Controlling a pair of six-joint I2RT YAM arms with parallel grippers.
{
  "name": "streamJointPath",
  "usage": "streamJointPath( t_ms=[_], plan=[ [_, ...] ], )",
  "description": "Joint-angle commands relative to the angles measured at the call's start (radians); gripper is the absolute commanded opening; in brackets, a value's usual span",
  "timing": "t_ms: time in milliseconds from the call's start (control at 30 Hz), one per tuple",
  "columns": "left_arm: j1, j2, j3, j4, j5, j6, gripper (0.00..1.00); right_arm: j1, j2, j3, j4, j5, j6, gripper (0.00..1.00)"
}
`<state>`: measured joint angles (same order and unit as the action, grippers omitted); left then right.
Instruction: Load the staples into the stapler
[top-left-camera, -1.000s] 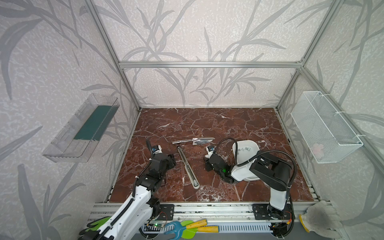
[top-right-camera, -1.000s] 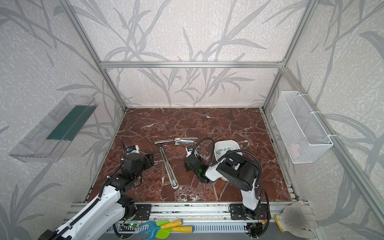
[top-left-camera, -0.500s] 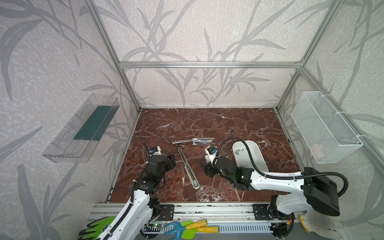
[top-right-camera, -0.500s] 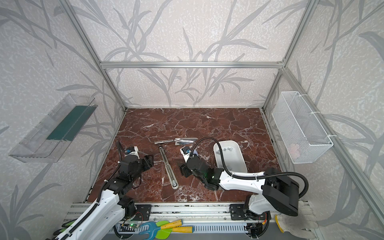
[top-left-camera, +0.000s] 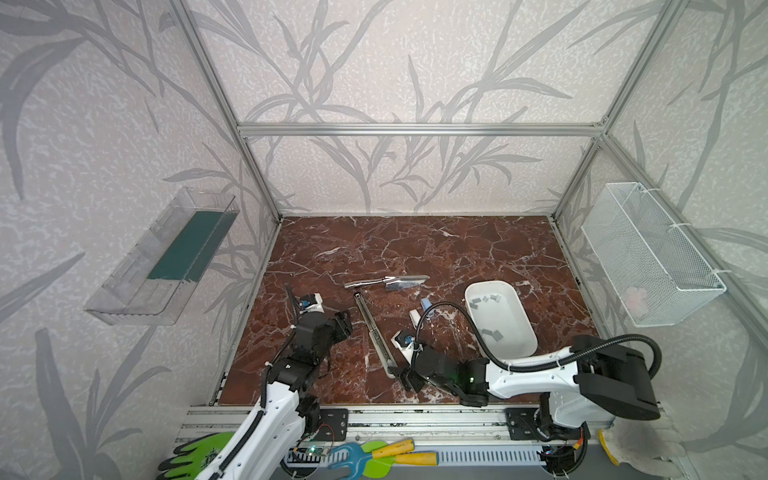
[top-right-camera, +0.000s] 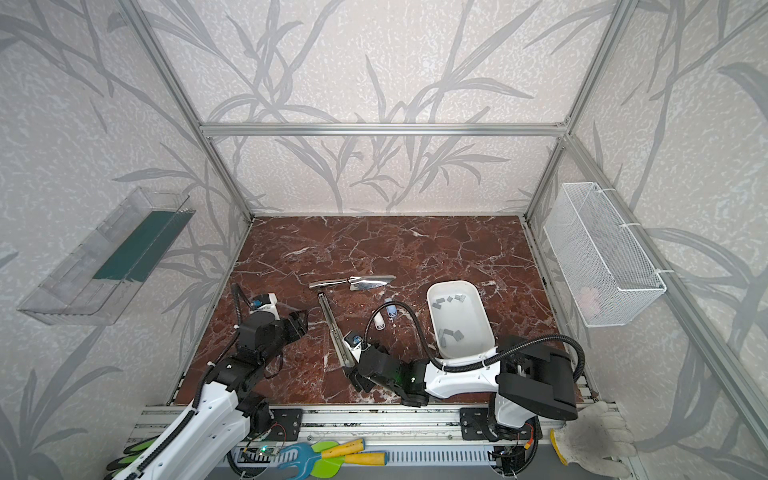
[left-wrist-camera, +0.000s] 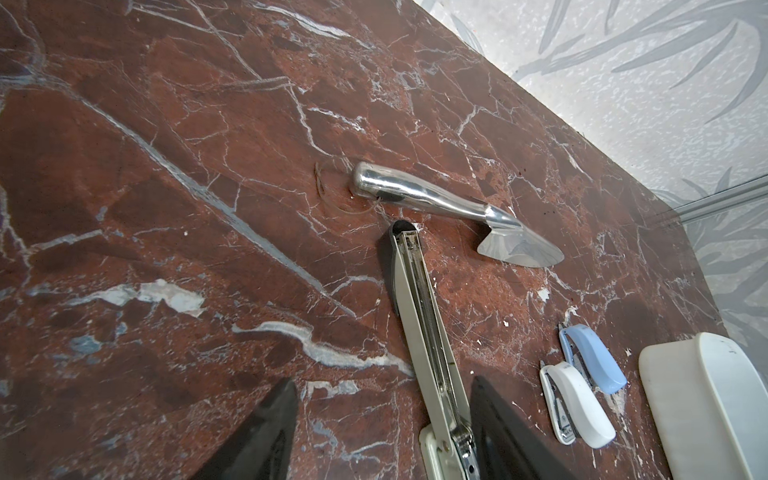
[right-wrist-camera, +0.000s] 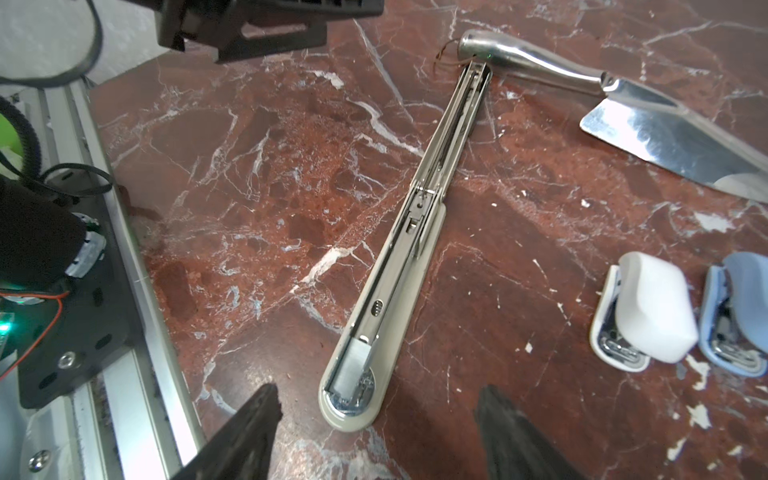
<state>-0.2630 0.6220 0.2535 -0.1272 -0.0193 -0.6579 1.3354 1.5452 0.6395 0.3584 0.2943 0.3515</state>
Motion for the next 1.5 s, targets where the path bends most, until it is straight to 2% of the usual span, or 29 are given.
streamJointPath(
  t_ms=[0,333,567,767,967,1200,1300,1467],
  plan=[
    [0.005,-0.009,-0.012,0.011,0.001,-0.007,0.67,0.004,0.038,0.041,0.045,-0.011,0.023,0.74],
    [0.005,-0.006,-0.016,0.027,0.01,-0.011,0.67,0.005,0.177,0.105,0.086,-0.002,0.033,0.7],
    [0.005,-0.004,-0.019,0.035,0.025,-0.014,0.67,0.0,0.263,0.133,0.12,0.048,0.029,0.5],
    [0.005,0.004,-0.022,0.053,0.037,-0.018,0.68,0.0,0.27,0.13,0.117,0.066,0.032,0.37],
    [0.004,0.059,-0.034,0.138,0.112,-0.014,0.7,-0.005,0.25,0.098,0.116,0.106,0.053,0.21],
    [0.002,0.174,-0.026,0.256,0.244,-0.013,0.71,-0.01,0.193,0.026,0.127,0.176,0.096,0.15],
    [0.001,0.212,-0.028,0.292,0.258,-0.021,0.76,-0.011,0.176,-0.002,0.131,0.197,0.115,0.14],
    [-0.002,0.256,-0.037,0.322,0.239,-0.045,0.88,-0.012,0.167,-0.015,0.113,0.225,0.151,0.12]
  ],
)
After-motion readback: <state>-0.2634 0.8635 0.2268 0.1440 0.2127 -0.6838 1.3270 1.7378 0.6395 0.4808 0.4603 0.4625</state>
